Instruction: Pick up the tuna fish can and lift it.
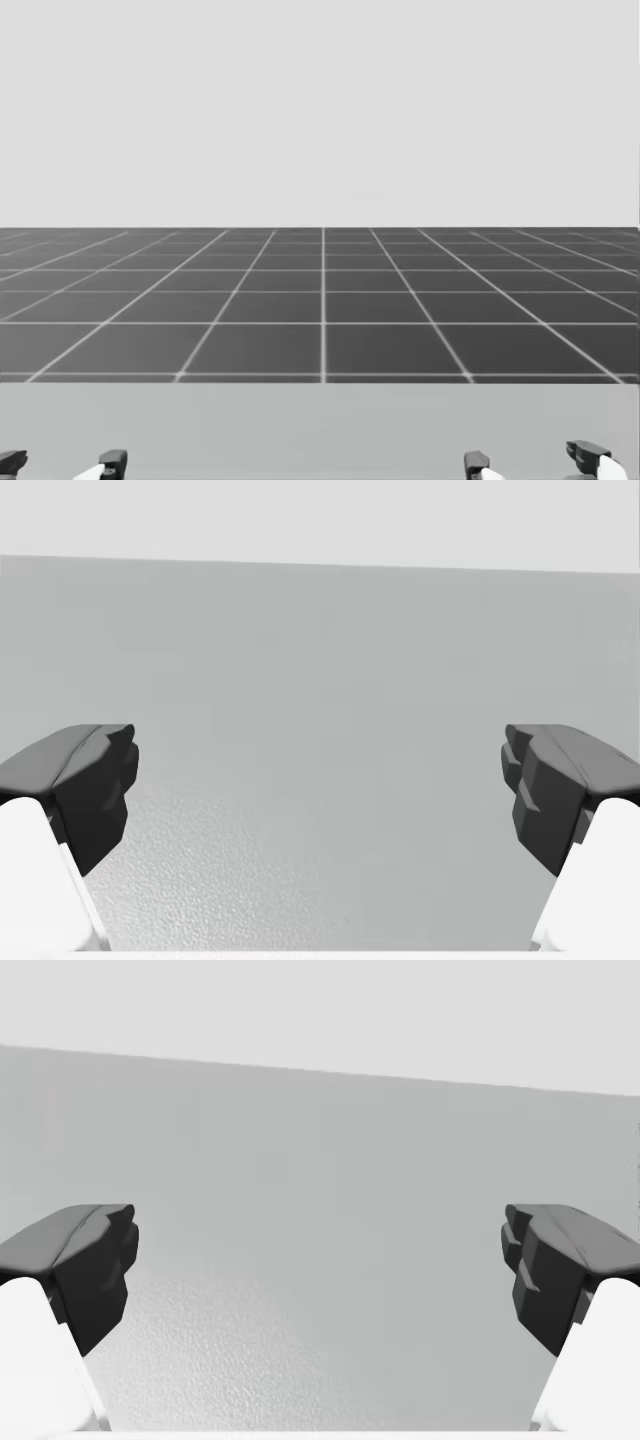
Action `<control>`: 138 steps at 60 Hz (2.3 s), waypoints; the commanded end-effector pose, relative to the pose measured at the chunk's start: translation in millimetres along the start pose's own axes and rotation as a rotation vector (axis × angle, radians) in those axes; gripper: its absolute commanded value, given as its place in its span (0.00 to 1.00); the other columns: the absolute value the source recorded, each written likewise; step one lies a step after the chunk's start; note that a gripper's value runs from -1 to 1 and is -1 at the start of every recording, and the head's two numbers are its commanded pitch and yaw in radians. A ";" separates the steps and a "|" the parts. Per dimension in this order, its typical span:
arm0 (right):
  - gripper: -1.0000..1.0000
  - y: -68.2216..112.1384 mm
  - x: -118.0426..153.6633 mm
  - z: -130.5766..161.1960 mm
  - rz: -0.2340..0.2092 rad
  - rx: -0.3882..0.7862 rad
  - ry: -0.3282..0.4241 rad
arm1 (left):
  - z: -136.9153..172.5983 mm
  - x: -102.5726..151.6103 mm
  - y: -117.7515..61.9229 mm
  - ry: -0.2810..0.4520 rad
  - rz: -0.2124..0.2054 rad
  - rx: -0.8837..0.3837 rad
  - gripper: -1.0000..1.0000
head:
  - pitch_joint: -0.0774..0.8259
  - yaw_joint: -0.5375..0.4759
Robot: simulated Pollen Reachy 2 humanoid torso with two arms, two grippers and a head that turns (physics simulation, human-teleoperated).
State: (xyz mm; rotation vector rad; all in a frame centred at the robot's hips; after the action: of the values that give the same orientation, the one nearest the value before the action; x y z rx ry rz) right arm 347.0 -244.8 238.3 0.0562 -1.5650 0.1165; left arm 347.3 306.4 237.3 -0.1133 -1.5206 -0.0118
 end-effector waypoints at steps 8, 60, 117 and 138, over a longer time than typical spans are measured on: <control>0.00 0.6 1.4 0.7 0.003 0.009 -0.010 | 0.2 -0.2 1.3 -0.003 -0.005 -0.001 0.00 | 0.14 0.53; 0.00 0.2 -2.6 -3.2 0.028 0.009 0.022 | 0.9 -1.0 -3.5 -0.024 -0.061 -0.001 0.00 | 0.87 0.72; 0.00 -1.1 -2.0 -4.5 0.029 -0.018 0.009 | 131.2 12.0 -30.7 0.083 -0.148 -0.509 0.00 | 0.90 0.75; 0.00 -3.7 0.9 -3.3 0.020 -0.025 -0.008 | 120.1 -66.4 -30.4 0.256 -0.126 -0.580 0.00 | 0.90 0.75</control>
State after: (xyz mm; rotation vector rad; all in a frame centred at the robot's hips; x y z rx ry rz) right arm 351.1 -247.1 238.0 0.0211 -1.5687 0.1171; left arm 218.4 283.8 205.6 -0.4422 -1.2905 -0.5256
